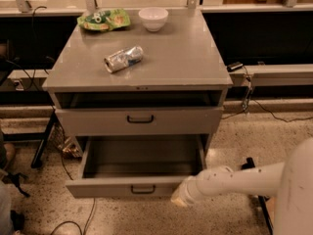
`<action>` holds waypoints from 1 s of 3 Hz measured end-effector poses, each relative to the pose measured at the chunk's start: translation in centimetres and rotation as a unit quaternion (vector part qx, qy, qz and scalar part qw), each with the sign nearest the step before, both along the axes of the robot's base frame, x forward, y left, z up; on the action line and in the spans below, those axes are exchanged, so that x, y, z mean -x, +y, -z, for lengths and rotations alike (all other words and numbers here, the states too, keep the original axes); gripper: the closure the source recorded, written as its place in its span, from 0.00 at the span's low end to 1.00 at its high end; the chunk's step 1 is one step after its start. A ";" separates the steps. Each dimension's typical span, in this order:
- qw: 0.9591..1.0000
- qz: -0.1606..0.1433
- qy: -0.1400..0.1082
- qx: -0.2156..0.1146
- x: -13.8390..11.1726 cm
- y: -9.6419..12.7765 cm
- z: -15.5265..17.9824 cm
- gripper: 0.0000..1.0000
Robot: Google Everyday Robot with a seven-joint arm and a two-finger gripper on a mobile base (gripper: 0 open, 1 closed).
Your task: Close middle drawer
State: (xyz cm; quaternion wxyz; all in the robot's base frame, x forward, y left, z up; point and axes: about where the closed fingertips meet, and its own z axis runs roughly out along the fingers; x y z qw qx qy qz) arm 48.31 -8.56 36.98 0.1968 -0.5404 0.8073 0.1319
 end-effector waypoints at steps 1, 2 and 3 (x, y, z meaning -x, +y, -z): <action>1.000 -0.006 -0.011 0.000 -0.7 0.2 0.4 1.00; 0.998 -0.022 -0.050 -0.010 -4.3 1.5 1.0 1.00; 0.996 -0.032 -0.078 -0.018 -6.6 2.5 1.1 1.00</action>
Offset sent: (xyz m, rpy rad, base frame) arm 0.1414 0.0439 -0.0234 0.0679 -0.3143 0.1222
